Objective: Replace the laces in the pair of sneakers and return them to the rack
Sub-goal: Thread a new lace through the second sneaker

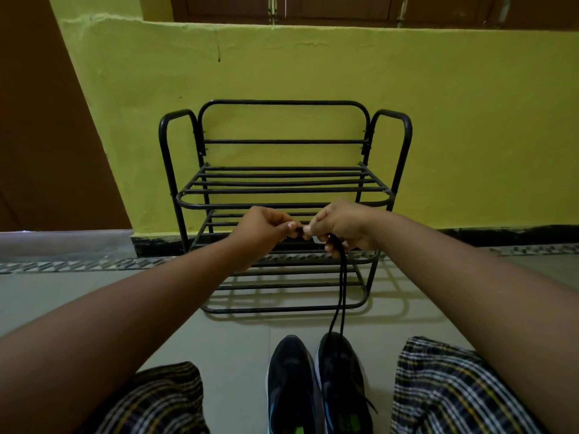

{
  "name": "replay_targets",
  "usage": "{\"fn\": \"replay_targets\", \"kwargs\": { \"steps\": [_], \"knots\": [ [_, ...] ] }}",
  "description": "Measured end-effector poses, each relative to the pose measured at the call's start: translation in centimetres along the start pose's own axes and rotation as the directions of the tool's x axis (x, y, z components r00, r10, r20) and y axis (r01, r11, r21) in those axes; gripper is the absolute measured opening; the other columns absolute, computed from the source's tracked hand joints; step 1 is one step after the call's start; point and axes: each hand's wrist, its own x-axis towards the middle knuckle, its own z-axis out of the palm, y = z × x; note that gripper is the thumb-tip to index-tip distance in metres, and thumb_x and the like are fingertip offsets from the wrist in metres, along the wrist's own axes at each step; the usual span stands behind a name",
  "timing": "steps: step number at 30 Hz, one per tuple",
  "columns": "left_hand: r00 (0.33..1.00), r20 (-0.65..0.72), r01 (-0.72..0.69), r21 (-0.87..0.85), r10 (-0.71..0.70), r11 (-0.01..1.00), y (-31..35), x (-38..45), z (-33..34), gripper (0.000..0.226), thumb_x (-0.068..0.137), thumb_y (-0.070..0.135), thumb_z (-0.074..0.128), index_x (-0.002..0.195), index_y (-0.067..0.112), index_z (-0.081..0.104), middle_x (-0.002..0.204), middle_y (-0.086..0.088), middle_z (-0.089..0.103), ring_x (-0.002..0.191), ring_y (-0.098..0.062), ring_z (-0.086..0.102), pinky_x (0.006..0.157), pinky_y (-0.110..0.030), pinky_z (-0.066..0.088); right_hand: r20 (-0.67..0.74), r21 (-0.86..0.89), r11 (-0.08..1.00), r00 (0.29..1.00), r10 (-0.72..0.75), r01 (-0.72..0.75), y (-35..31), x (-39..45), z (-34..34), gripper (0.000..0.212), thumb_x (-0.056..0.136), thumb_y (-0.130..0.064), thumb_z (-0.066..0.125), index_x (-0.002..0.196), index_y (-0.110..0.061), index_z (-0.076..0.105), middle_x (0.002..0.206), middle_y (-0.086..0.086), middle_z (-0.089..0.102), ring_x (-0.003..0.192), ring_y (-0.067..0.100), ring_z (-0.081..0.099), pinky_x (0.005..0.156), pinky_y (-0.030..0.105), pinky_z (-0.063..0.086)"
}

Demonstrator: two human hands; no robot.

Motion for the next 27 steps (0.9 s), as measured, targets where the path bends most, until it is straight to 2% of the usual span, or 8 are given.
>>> {"fn": "replay_targets", "kwargs": {
  "steps": [3,6,8,12,17,22,27],
  "knots": [
    [1.000,0.009,-0.022,0.102,0.021,0.995,-0.1,0.0,0.0,0.014,0.093,0.019,0.056,0.098,0.017,0.069,0.084,0.001,0.068,0.071,-0.004,0.057,0.063,-0.014,0.043,-0.008,0.004,1.000,1.000,-0.012,0.012,0.0,0.0,0.2,0.017,0.091,-0.024,0.060,0.090,-0.010,0.069,0.076,0.005,0.052,0.068,0.019,0.053,0.057,0.026,0.048],
    [0.997,0.041,-0.073,0.401,0.062,0.913,-0.1,0.1,0.2,0.014,0.094,0.023,0.053,0.099,0.020,0.067,0.074,0.007,0.061,0.054,-0.002,0.045,0.046,-0.009,0.032,-0.009,-0.004,1.000,1.000,-0.018,0.018,0.1,0.1,0.1,0.019,0.091,-0.024,0.061,0.093,-0.007,0.069,0.074,0.004,0.052,0.065,0.017,0.052,0.053,0.024,0.046],
    [0.996,0.048,-0.093,0.491,0.080,0.866,-0.2,0.3,0.2,0.016,0.096,0.024,0.051,0.100,0.019,0.065,0.072,0.009,0.057,0.055,-0.003,0.045,0.047,-0.014,0.031,0.004,-0.035,0.999,1.000,-0.015,0.016,0.2,0.2,0.1,0.020,0.092,-0.024,0.060,0.091,-0.007,0.070,0.067,0.002,0.050,0.059,0.016,0.047,0.050,0.024,0.040],
    [0.999,-0.024,-0.028,0.486,0.045,0.873,-0.7,0.5,-0.4,0.016,0.095,0.024,0.052,0.102,0.017,0.065,0.084,0.002,0.064,0.059,-0.006,0.051,0.051,-0.017,0.038,0.008,0.001,1.000,1.000,0.017,-0.017,1.0,0.5,-0.6,0.021,0.094,-0.022,0.056,0.086,-0.009,0.070,0.057,-0.002,0.044,0.050,0.011,0.036,0.046,0.022,0.030],
    [0.997,-0.080,0.041,0.456,-0.004,0.889,-1.4,0.5,-1.4,0.014,0.093,0.021,0.057,0.094,0.013,0.068,0.091,0.000,0.068,0.071,-0.009,0.059,0.057,-0.016,0.046,-0.043,0.012,0.998,0.997,0.070,-0.069,2.5,0.7,-1.9,0.020,0.093,-0.021,0.057,0.085,-0.008,0.071,0.048,-0.006,0.044,0.050,0.011,0.034,0.046,0.023,0.029],
    [0.995,-0.087,0.087,0.404,-0.056,0.911,-2.2,0.5,-2.3,0.013,0.092,0.021,0.058,0.086,0.014,0.068,0.090,-0.001,0.069,0.077,-0.016,0.065,0.066,-0.027,0.056,-0.131,0.022,0.996,0.987,0.091,-0.089,3.7,0.9,-3.1,0.018,0.091,-0.018,0.061,0.080,-0.008,0.072,0.056,0.001,0.044,0.051,0.013,0.035,0.045,0.024,0.029],
    [0.979,-0.148,0.191,0.422,-0.140,0.886,-3.2,0.3,-3.6,0.016,0.092,0.018,0.057,0.084,0.009,0.067,0.079,-0.005,0.066,0.065,-0.012,0.057,0.055,-0.022,0.047,-0.191,0.004,0.991,0.972,0.135,-0.137,4.7,0.6,-4.2,0.017,0.090,-0.017,0.062,0.081,-0.005,0.071,0.053,0.002,0.042,0.050,0.015,0.033,0.047,0.024,0.027]
  ]
}}
